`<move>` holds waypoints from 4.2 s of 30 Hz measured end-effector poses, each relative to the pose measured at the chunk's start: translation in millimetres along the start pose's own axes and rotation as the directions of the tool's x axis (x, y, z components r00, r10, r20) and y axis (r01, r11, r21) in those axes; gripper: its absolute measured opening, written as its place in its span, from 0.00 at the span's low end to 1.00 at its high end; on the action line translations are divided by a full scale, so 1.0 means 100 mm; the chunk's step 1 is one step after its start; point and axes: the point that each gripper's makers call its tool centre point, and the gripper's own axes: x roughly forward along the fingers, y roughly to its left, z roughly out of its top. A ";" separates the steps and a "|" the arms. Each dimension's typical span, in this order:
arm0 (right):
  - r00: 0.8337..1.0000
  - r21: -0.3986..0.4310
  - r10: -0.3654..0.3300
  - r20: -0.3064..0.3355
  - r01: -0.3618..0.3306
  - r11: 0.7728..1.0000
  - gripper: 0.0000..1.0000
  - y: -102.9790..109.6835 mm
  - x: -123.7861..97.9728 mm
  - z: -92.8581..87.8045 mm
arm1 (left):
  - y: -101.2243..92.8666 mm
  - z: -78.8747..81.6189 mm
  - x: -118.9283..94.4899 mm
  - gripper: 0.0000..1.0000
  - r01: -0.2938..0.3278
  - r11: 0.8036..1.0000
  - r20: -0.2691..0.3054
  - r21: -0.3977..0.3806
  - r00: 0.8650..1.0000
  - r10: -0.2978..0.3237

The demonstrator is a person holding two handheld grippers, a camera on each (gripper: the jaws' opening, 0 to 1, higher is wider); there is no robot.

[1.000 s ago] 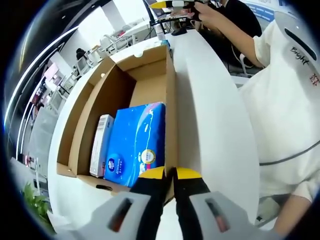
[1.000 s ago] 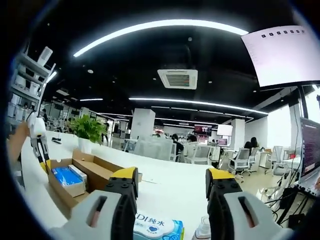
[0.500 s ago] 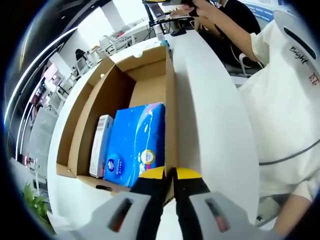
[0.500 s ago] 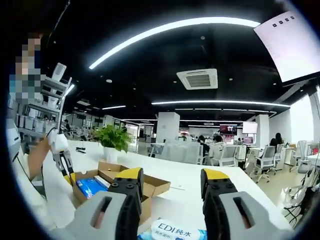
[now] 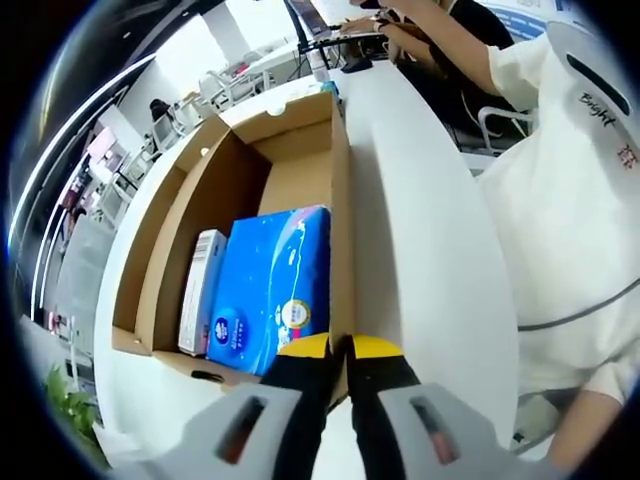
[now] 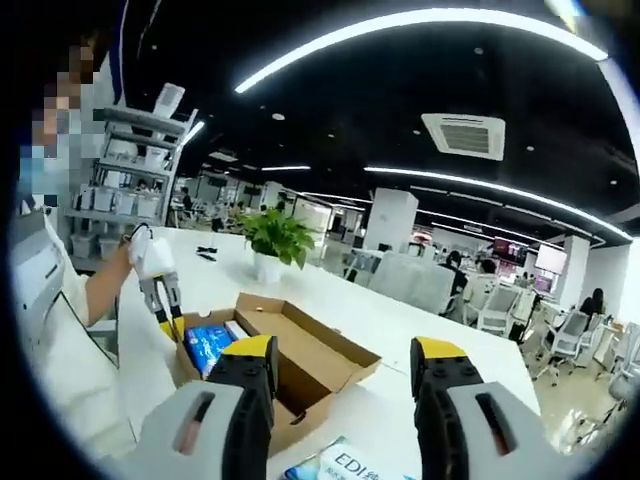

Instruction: Operate the shoe box by opening the lid, removing the specified soft item, and placing it in the target area until the item is outside and the box remains undamaged.

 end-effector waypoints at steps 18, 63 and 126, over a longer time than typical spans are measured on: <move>0.976 -0.103 0.206 -0.077 -0.213 0.972 0.50 0.51 0.50 0.15 | -0.01 0.01 0.00 0.05 -0.010 0.999 -0.013 0.032 1.000 0.010; 0.717 -0.163 0.486 -0.499 -0.629 0.760 0.49 1.72 1.71 -0.40 | -0.01 0.01 0.01 0.04 0.002 1.000 -0.002 0.030 1.000 -0.002; 0.419 0.016 0.559 -0.716 -0.791 0.612 0.62 2.36 1.94 -1.30 | 0.00 0.01 0.01 0.05 -0.003 1.000 0.011 0.024 1.000 0.003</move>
